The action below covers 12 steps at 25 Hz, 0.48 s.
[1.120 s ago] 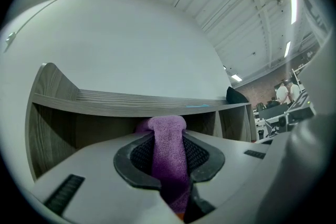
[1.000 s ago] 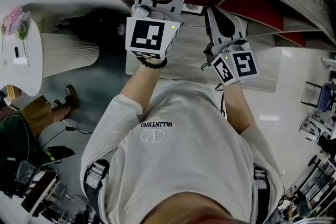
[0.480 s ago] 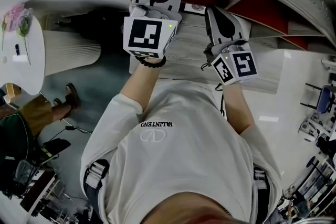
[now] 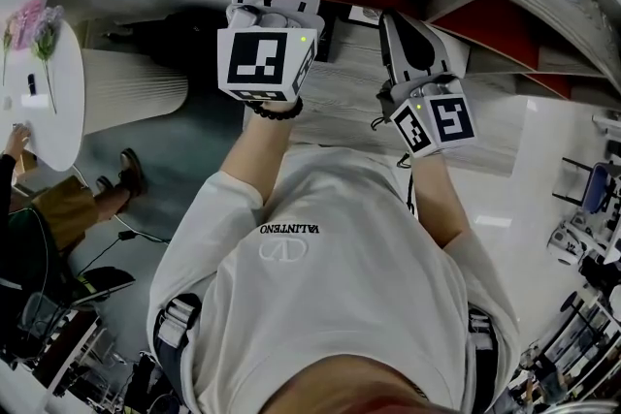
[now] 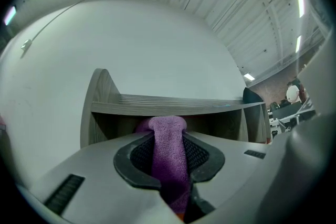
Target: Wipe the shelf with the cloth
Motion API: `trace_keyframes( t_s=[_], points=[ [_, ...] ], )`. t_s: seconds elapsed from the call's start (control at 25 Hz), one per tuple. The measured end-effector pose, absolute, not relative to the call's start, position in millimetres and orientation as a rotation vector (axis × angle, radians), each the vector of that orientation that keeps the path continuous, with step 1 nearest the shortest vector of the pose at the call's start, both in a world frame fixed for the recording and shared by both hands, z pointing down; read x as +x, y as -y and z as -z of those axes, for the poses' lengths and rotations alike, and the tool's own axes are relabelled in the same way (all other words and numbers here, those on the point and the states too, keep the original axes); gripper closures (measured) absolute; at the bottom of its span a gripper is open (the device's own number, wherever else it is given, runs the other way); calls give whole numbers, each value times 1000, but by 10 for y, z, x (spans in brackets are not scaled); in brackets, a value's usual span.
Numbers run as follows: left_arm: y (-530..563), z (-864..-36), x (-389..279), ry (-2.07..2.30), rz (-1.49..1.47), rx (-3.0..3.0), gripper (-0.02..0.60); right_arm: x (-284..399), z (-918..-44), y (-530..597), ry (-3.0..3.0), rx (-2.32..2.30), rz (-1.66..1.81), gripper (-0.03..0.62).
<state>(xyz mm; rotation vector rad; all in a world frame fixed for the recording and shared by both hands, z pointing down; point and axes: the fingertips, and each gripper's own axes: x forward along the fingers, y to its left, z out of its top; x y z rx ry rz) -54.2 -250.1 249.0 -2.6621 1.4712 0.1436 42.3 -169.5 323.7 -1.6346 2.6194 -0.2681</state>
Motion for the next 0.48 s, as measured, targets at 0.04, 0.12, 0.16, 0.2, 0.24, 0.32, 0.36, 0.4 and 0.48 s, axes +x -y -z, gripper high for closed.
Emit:
trace_keyframes(
  t_s=[0.04, 0.12, 0.16, 0.2, 0.24, 0.32, 0.36, 0.4, 0.48],
  points=[
    [2515, -2493, -578, -1482, -146, -2658, 492, 411, -3242, 1699, -2620, -1636, 269, 595],
    [2540, -2501, -641, -1501, -153, -2652, 492, 391, -3256, 1705, -2623, -1638, 271, 595],
    [2552, -2504, -666, -1509, -156, -2648, 492, 385, -3262, 1708, -2624, -1640, 271, 595],
    [2565, -2505, -688, -1518, -160, -2644, 492, 381, -3266, 1711, -2625, -1641, 272, 595],
    [2578, -2504, -711, -1527, -163, -2639, 492, 378, -3269, 1715, -2625, -1643, 272, 595],
    [2602, -2504, -760, -1547, -172, -2630, 492, 376, -3276, 1722, -2624, -1648, 272, 595],
    [2611, -2505, -782, -1556, -177, -2625, 492, 375, -3281, 1724, -2623, -1650, 273, 595],
    [2617, -2507, -803, -1563, -182, -2621, 492, 374, -3287, 1724, -2623, -1652, 274, 595],
    [2625, -2509, -845, -1577, -189, -2613, 492, 369, -3297, 1720, -2624, -1654, 276, 595]
  ],
)
